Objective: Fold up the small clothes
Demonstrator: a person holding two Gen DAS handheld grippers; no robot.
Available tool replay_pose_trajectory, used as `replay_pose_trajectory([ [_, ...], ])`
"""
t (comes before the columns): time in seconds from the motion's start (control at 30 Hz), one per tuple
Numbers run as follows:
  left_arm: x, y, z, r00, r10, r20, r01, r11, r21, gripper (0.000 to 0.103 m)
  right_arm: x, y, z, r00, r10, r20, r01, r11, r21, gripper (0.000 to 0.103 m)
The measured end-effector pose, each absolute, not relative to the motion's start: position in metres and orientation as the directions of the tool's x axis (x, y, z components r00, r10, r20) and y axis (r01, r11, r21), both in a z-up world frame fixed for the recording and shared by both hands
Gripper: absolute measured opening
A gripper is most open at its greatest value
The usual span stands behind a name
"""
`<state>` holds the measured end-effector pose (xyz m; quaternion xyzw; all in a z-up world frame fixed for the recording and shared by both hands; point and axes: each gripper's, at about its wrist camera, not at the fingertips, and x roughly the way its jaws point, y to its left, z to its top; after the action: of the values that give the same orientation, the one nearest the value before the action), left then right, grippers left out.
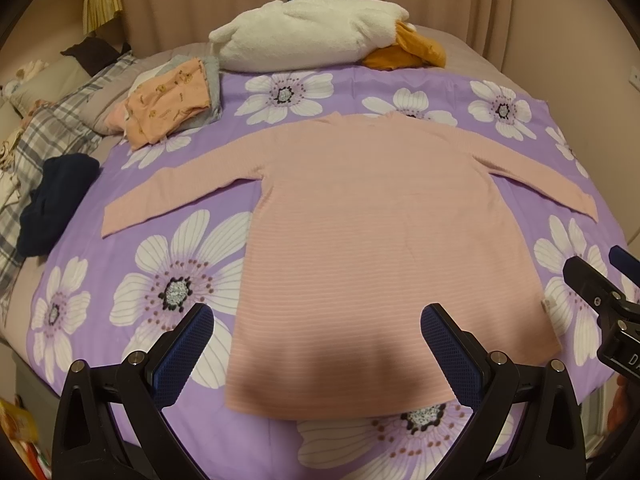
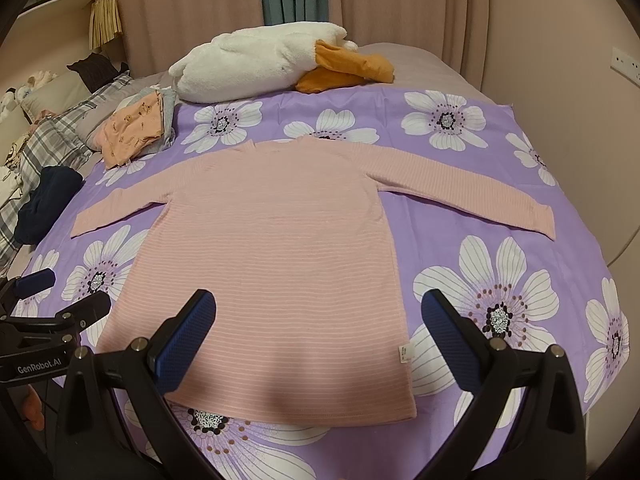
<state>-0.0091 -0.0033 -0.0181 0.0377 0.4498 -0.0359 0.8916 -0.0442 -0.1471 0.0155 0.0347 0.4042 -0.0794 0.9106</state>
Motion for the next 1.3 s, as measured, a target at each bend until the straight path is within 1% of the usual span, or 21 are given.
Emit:
replay_pose_trajectory([
  [0.37, 0.002, -0.011, -0.019, 0.575, -0.036, -0.817, 0.111, 0.993, 0.035, 0.102, -0.040, -0.156, 0.010, 0.649, -0.110, -0.752, 0.185, 0.983, 0.016, 0.103],
  [0.5, 0.014, -0.009, -0.023, 0.566, -0.092, -0.819, 0.104, 0.994, -0.040, 0.102, -0.036, -0.167, 0.005, 0.650, -0.095, -0.754, 0.193, 0.980, 0.043, 0.103],
  [0.63, 0.030, -0.007, -0.029, 0.556, -0.194, -0.808, 0.116, 0.981, -0.156, 0.102, -0.032, -0.198, -0.004, 0.667, -0.041, -0.744, 0.226, 0.963, 0.149, 0.103],
  [0.77, 0.051, -0.009, -0.038, 0.533, -0.259, -0.806, 0.110, 0.965, -0.238, 0.102, -0.028, -0.250, -0.021, 0.692, 0.026, -0.722, 0.280, 0.912, 0.301, 0.103],
  [0.87, 0.067, -0.007, -0.044, 0.522, -0.293, -0.801, 0.089, 0.953, -0.290, 0.102, -0.027, -0.310, -0.043, 0.706, 0.054, -0.706, 0.379, 0.813, 0.442, 0.103],
  [0.93, 0.078, -0.005, -0.049, 0.513, -0.316, -0.798, 0.070, 0.942, -0.327, 0.102, -0.028, -0.357, -0.065, 0.710, 0.059, -0.701, 0.468, 0.704, 0.534, 0.103],
  [1.0, 0.088, -0.006, -0.052, 0.509, -0.319, -0.799, 0.051, 0.938, -0.342, 0.102, -0.031, -0.399, -0.085, 0.717, 0.051, -0.695, 0.533, 0.602, 0.594, 0.102],
  [1.07, 0.096, -0.006, -0.054, 0.518, -0.306, -0.799, 0.041, 0.942, -0.334, 0.102, -0.032, -0.426, -0.097, 0.710, 0.028, -0.704, 0.581, 0.541, 0.608, 0.103],
  [1.2, 0.112, -0.011, -0.058, 0.524, -0.268, -0.808, 0.035, 0.955, -0.294, 0.102, -0.031, -0.460, -0.100, 0.747, -0.023, -0.664, 0.588, 0.489, 0.645, 0.102],
  [1.3, 0.123, -0.012, -0.063, 0.515, -0.262, -0.816, 0.020, 0.956, -0.294, 0.102, -0.024, -0.479, -0.099, 0.766, -0.061, -0.640, 0.589, 0.466, 0.660, 0.102],
])
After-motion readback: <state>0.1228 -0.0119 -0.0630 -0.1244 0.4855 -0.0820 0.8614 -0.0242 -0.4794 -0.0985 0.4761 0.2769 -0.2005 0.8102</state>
